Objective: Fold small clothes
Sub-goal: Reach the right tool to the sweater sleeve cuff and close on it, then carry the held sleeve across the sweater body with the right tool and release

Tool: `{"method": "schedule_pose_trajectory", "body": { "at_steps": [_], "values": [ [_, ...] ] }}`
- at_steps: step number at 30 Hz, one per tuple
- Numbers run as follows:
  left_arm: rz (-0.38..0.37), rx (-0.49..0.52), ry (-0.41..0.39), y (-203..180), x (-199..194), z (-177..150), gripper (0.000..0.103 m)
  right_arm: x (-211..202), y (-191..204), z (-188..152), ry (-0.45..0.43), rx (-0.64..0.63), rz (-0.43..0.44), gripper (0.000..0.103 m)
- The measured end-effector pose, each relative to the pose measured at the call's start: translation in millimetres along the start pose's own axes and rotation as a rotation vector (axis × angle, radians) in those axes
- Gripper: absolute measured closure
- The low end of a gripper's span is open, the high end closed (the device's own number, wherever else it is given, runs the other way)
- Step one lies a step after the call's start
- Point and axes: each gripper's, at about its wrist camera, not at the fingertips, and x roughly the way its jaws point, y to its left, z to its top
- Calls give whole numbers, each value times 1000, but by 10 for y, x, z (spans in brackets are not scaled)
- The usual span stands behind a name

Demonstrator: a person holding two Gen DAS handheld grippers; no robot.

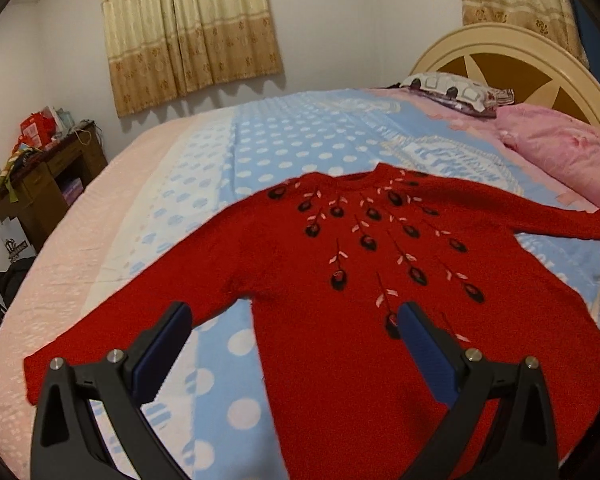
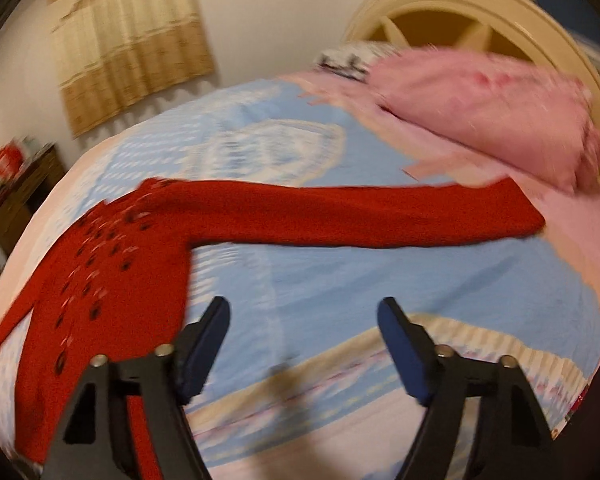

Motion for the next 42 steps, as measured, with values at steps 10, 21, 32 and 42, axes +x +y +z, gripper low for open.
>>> {"method": "schedule_pose_trajectory", "body": {
  "at_steps": [10,21,32,42],
  "values": [
    [-4,-34,66,162,507,53,0,171,-1179,463,1,259,-171,46],
    [7,-61,106,291,799,15,0,426,-1893,724,28,351,-316,58],
    [-14,-94,133,356,893,-64,0,698,-1693,901,90,273,-225,90],
    [-15,-124,120,486,832,-85,0,571,-953,1256,23,169,-107,91]
  ]
}}
